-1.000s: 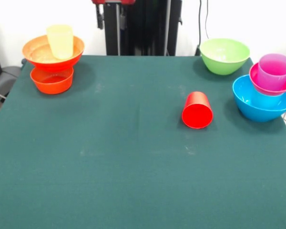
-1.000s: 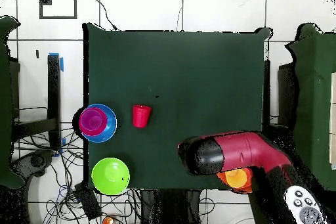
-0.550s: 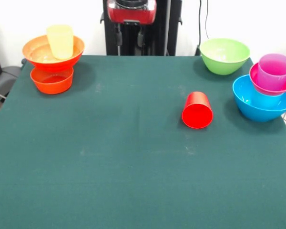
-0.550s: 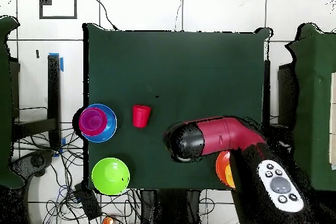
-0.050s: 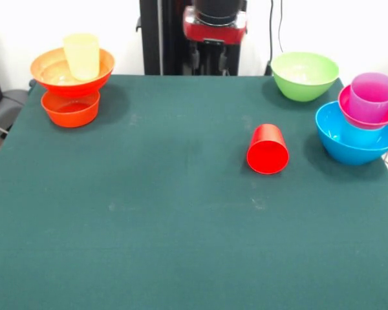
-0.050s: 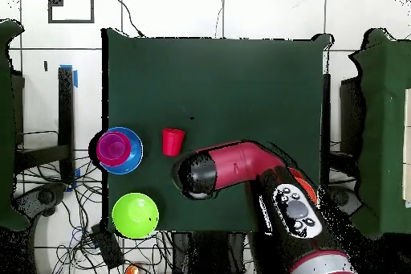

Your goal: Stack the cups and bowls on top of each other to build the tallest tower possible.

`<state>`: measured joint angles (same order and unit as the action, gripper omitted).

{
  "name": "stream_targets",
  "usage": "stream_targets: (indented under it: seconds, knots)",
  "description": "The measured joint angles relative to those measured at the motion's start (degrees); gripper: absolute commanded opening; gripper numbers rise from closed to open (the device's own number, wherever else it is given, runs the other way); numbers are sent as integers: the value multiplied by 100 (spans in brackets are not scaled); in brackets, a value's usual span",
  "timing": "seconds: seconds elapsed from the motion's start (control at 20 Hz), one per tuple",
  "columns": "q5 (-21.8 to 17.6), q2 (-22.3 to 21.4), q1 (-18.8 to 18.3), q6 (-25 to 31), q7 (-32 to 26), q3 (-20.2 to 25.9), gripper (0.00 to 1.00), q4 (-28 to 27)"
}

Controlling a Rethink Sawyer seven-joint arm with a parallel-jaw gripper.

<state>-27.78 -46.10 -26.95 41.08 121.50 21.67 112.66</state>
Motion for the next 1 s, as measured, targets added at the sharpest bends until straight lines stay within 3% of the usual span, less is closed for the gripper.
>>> stream_targets:
  seconds: [0.6,1.0]
  knots:
    - [919,-380,938,-487,392,-81,100,741]
    - [969,-478,1017,-1227,392,-8,100,1445]
